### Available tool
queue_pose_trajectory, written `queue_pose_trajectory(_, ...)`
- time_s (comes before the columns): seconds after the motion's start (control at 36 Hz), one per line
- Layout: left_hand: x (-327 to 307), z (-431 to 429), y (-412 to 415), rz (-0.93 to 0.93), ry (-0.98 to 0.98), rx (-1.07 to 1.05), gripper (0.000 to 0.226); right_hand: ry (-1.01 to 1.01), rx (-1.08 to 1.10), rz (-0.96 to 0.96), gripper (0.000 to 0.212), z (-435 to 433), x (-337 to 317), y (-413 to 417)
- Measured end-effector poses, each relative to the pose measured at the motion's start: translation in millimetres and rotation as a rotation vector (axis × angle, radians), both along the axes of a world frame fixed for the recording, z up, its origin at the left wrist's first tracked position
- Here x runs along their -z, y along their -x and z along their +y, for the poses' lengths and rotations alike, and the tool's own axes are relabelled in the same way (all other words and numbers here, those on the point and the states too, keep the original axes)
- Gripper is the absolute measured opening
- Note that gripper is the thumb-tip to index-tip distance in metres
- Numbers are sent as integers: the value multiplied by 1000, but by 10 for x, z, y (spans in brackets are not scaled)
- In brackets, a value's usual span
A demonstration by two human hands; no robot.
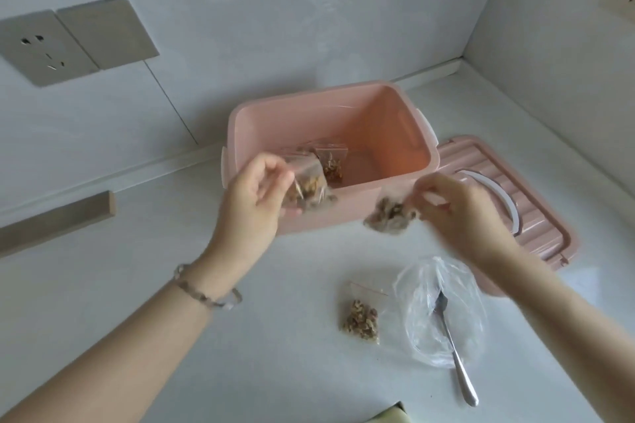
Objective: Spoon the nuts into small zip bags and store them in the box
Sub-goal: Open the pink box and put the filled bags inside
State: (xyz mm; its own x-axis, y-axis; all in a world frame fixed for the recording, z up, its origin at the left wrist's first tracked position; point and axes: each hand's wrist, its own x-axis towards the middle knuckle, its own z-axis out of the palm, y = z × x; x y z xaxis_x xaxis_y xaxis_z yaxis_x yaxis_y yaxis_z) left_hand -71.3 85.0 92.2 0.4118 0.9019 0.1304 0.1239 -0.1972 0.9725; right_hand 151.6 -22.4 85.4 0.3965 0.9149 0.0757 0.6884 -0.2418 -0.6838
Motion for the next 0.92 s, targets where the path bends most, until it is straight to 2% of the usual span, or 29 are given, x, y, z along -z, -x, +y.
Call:
queue_pose_trajectory(0.08, -115, 390, -219, 12, -45, -79, 34, -79, 19, 9, 4, 379, -108, -154)
queue_pose_trajectory(0.19, 23, 861, -513, 203, 13, -123, 32, -104, 44, 18, 12, 990, -95, -338)
queue_pose_trajectory(0.33, 526, 1219, -716, 592, 184, -31, 33, 150, -44, -105, 12, 1617, 297, -490)
queue_pose_trajectory(0.42, 779, 1309, -760, 723, 323, -6, 35, 295, -168, -119, 12, 1793, 561, -489)
queue_pose_trajectory(0.5, 926, 1407, -808, 813, 333, 34, 36, 419, -276, -124, 14, 1938, 773, -463)
queue_pose_trajectory(0.64, 1159, 1557, -850, 845, 354, 6, 32, 542, -362, -78, 13, 2154, 977, -360)
queue_pose_trajectory(0.75, 1302, 1652, -822, 798, 336, -90, 32, 535, -330, -56, 14, 2259, 1090, -313)
queue_pose_trajectory(0.86, 1293, 1639, -774, 818, 316, -88, 7, 501, -286, -36, 18, 2233, 1105, -291)
queue_pose_trajectory(0.92, 1207, 1599, -744, 889, 259, -34, 30, 479, -275, -47, 19, 2174, 1036, -301)
